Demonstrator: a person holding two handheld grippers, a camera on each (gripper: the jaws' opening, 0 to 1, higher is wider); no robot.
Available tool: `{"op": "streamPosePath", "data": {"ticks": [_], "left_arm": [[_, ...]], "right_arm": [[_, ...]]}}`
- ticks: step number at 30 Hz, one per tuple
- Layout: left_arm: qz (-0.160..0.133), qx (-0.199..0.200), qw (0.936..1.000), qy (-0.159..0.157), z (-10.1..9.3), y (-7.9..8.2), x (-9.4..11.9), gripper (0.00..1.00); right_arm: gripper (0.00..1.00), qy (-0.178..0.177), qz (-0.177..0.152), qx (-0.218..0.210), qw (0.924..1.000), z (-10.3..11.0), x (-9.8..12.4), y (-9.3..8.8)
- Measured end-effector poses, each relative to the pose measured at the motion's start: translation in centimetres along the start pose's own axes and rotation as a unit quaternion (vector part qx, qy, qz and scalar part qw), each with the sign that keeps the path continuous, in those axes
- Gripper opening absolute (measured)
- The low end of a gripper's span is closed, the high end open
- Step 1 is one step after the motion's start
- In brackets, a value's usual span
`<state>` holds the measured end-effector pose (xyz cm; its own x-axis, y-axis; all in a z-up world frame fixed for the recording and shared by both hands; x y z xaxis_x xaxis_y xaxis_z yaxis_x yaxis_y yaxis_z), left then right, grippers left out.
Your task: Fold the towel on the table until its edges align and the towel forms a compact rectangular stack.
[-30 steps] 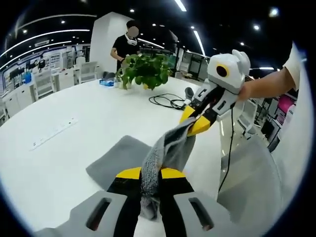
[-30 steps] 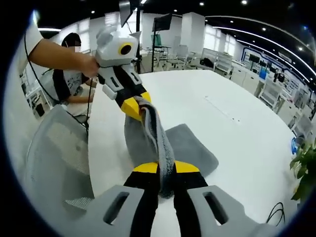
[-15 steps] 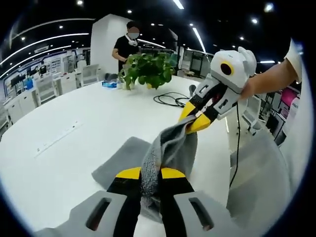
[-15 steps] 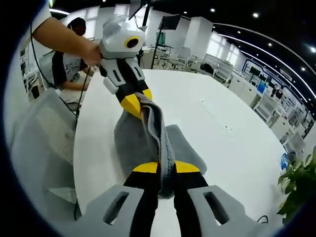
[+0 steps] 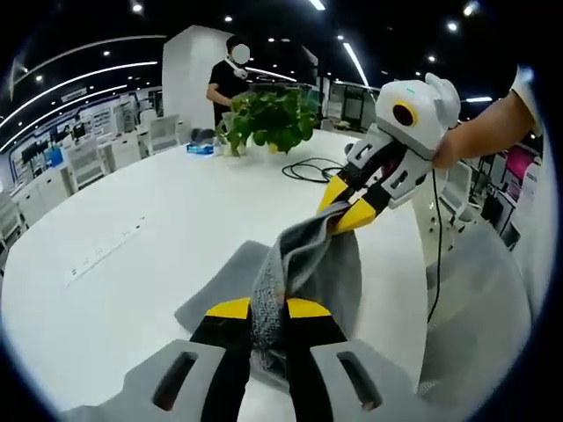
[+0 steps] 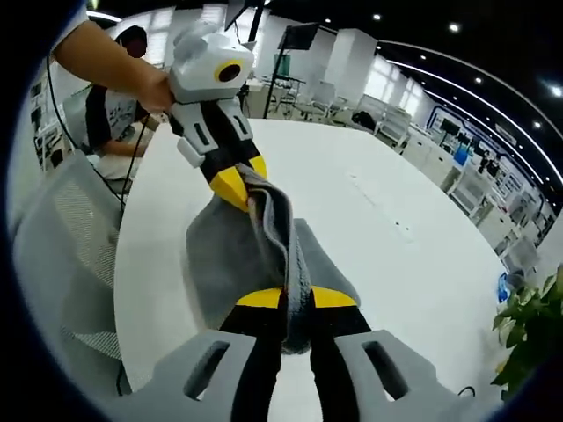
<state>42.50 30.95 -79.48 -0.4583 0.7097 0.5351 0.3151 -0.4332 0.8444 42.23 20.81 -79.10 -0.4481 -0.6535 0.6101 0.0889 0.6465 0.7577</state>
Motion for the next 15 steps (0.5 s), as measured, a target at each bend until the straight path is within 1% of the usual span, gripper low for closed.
{"op": "streamPosePath", "data": {"ticks": [3,15], "left_arm": [[0.001,0.001,1.0000,0.003,0.3,-0.1,-0.2,0.13],[0.010,-0.006,0.9999,0.009,1.3,-0.7,-1.2,0.13]], "right_arm": [[0.08,-0.002,0.001,0.003,1.0000,-0.4,-0.5,-0.2],[0.08,-0.004,0.009,0.005,0.9999,-0.9,-1.4,-0.6]]}}
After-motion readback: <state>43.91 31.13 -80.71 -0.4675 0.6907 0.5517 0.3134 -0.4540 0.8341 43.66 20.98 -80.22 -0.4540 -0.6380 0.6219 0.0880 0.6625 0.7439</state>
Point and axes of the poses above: the point that each gripper's makers call its tool centre point, and the gripper's own axes: x roughly backward along the fingers, z roughly to its left, y roughly out of its top, the point moved 1 cm from there along x, roughly backward along the fingers, and after that the axes turned 2 degrees about -z, right-handed, at the moved point
